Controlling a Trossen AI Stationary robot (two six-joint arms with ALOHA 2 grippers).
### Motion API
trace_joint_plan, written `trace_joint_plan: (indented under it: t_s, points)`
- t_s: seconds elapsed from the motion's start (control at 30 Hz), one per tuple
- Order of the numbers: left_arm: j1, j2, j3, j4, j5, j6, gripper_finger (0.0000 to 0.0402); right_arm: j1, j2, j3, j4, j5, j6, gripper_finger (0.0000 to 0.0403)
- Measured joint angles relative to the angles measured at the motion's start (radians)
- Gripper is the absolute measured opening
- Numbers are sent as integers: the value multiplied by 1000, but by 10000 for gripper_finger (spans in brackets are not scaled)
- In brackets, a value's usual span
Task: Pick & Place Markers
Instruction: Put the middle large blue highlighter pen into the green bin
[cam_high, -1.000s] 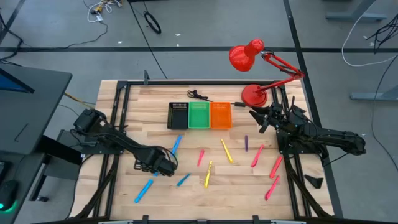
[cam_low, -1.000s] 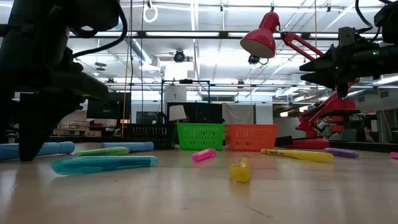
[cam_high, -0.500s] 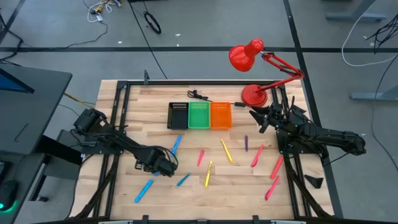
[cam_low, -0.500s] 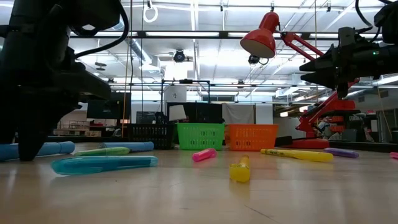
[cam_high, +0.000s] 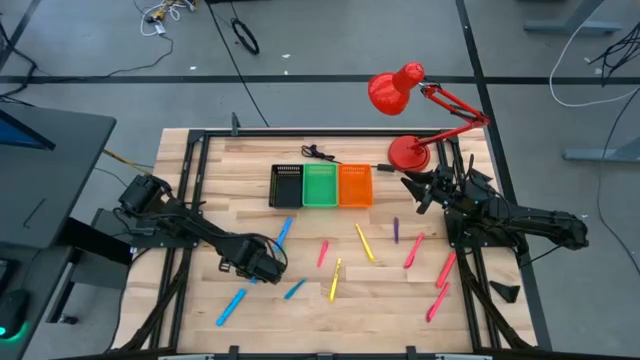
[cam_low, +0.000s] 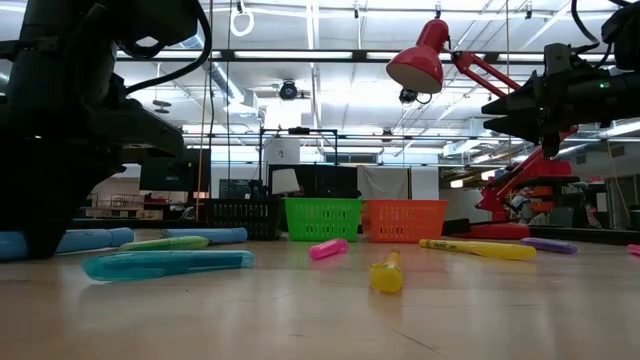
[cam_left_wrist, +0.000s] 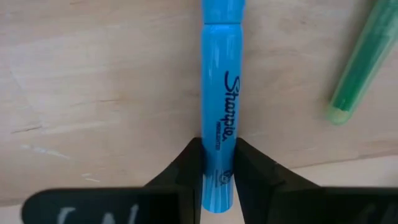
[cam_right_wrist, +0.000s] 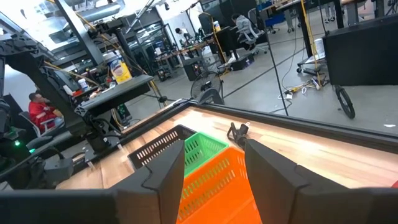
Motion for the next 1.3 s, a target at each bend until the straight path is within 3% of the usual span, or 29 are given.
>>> trace_joint_plan:
  t_s: [0.17, 0.67, 0.9, 1.3]
  points:
    - [1, -3, 3, -3, -16, 17, 70, 0, 0, 0, 0, 0, 0, 170]
    - [-5, -193, 12, -56, -281, 99, 70, 0, 0, 0, 0, 0, 0, 170]
    - [-6, -320, 13, -98, -382, 294, 70, 0, 0, 0, 0, 0, 0, 170]
    - [-6, -572, 13, -109, -513, 789, 69, 0, 0, 0, 0, 0, 0, 170]
